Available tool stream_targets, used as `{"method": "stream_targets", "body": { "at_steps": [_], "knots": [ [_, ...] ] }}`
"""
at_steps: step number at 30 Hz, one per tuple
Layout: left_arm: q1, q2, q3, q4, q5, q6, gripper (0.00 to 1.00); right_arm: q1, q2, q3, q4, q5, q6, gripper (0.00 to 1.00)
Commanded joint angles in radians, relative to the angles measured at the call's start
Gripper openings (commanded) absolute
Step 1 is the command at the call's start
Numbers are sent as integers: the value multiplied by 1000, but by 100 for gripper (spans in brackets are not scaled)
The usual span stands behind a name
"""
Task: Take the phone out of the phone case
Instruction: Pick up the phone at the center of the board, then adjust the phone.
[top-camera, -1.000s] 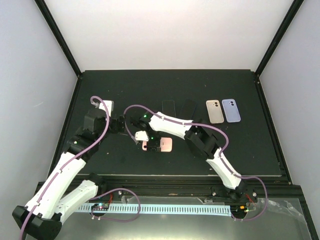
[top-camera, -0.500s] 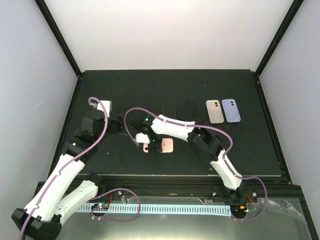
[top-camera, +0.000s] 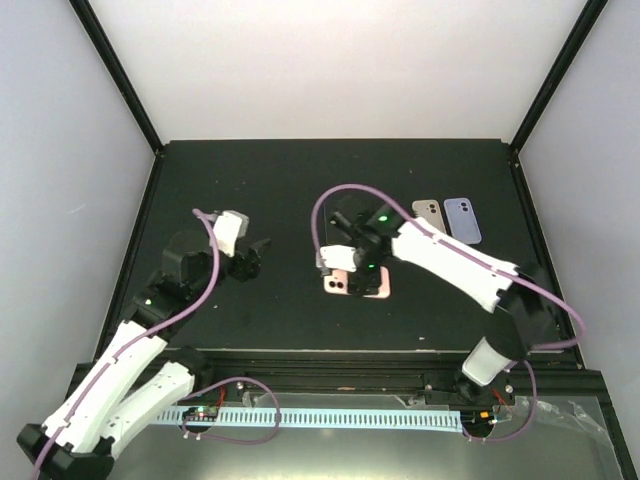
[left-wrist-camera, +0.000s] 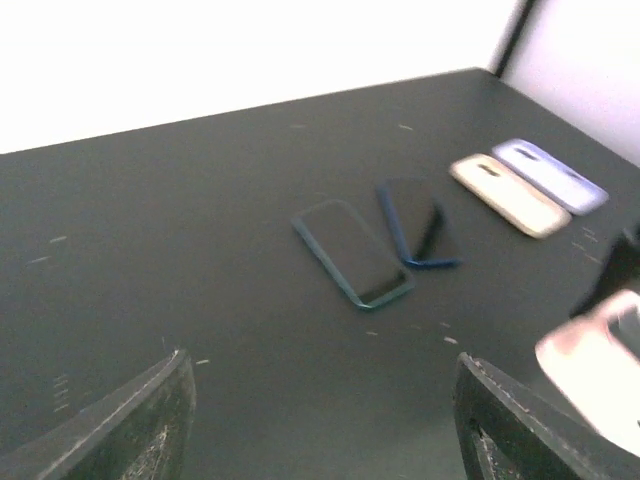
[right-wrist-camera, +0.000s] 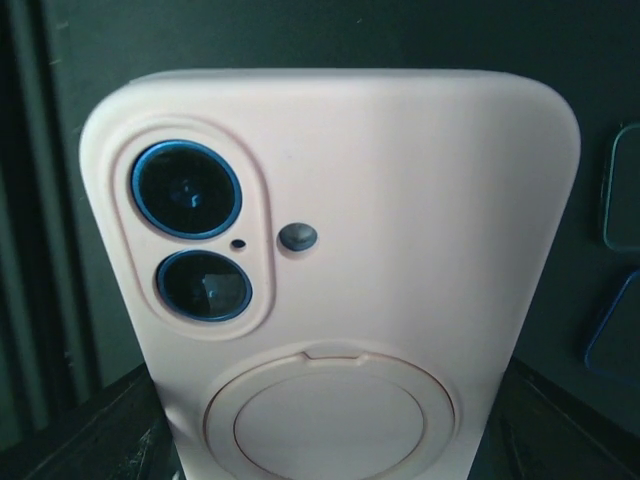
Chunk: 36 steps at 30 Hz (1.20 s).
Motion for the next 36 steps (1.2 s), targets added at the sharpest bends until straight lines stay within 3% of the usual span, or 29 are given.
{"method": "stream_targets", "body": {
  "at_steps": [1, 7, 10, 15, 17, 21, 29, 36],
  "knots": [
    [-163, 19, 37, 56, 150, 173, 70, -83, -160, -83, -131, -196, -156, 39],
    [-550, -63, -19, 61, 53, 443, 61, -111, -279, -199, -194, -289, -213, 40],
    [-735, -61, -26, 29, -69, 557, 58, -111, -293, -233, -205, -359, -225, 40],
    [-1011, 95, 28, -55, -292, 704, 56, -110, -262, -217, -252, -483, -238, 40],
    [-1083, 175, 58, -75, -381, 755, 52, -109, -254, -213, -255, -516, -239, 41],
    [-1161, 284, 89, -23, -505, 847, 49, -99, -240, -218, -259, -561, -241, 42],
    [-1173, 356, 72, 131, -508, 960, 49, -61, -225, -224, -243, -572, -220, 42],
    [-1173, 401, 92, 104, -478, 951, 31, -57, -218, -218, -250, -598, -227, 42]
  ]
}}
